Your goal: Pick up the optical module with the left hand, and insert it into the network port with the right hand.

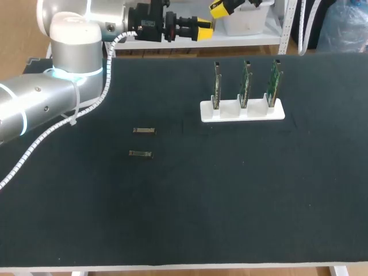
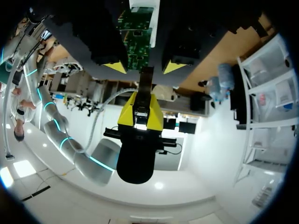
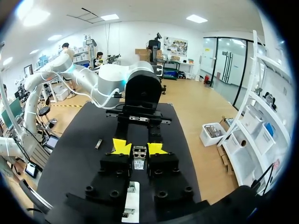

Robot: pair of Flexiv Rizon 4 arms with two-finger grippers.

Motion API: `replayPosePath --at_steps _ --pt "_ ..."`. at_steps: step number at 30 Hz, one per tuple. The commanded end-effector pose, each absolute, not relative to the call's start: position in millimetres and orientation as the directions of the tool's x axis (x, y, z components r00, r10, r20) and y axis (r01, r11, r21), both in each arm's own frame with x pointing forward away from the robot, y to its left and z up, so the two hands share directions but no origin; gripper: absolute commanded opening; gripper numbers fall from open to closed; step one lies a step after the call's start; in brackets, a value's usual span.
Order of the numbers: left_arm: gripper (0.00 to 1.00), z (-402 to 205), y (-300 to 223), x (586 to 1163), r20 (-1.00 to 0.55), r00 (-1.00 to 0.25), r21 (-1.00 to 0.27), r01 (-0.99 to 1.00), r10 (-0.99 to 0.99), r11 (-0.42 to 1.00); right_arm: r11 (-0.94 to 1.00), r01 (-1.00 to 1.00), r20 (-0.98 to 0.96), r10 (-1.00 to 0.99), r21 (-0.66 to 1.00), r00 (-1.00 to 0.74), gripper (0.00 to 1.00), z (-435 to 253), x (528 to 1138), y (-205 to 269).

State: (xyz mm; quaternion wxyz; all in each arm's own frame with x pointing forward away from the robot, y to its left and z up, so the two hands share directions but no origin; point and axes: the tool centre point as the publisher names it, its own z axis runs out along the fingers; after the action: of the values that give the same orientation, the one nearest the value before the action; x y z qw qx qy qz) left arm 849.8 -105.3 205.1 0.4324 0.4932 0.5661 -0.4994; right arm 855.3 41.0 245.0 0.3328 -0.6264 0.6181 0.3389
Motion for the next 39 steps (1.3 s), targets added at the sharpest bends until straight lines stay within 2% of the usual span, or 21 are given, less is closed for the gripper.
replayPosePath --at_steps 1,9,24,31,39 --pt "1.0 206 -105 847 -0.982 -0.14 -0.139 0.99 0.128 0.021 -0.431 -0.859 -0.838 -0.546 0.274 0.007 0.0 246 862 40" --pt "1.0 205 -104 846 -0.981 -0.135 -0.134 0.991 0.136 0.021 -0.432 -0.861 -0.842 -0.54 0.27 0.006 0.0 247 861 38" --pt "1.0 205 -79 833 -0.884 -0.026 0.001 0.998 0.466 0.058 -0.436 -0.86 -0.845 -0.535 0.267 0.009 0.0 247 856 34" --pt "1.0 190 -53 825 -0.789 -0.07 0.01 0.992 0.611 0.125 -0.435 -0.861 -0.845 -0.535 0.264 0.011 0.0 249 856 34" --pt "1.0 176 -45 813 -0.771 -0.112 -0.025 0.989 0.627 0.146 -0.436 -0.86 -0.845 -0.535 0.264 0.012 0.0 249 856 34"
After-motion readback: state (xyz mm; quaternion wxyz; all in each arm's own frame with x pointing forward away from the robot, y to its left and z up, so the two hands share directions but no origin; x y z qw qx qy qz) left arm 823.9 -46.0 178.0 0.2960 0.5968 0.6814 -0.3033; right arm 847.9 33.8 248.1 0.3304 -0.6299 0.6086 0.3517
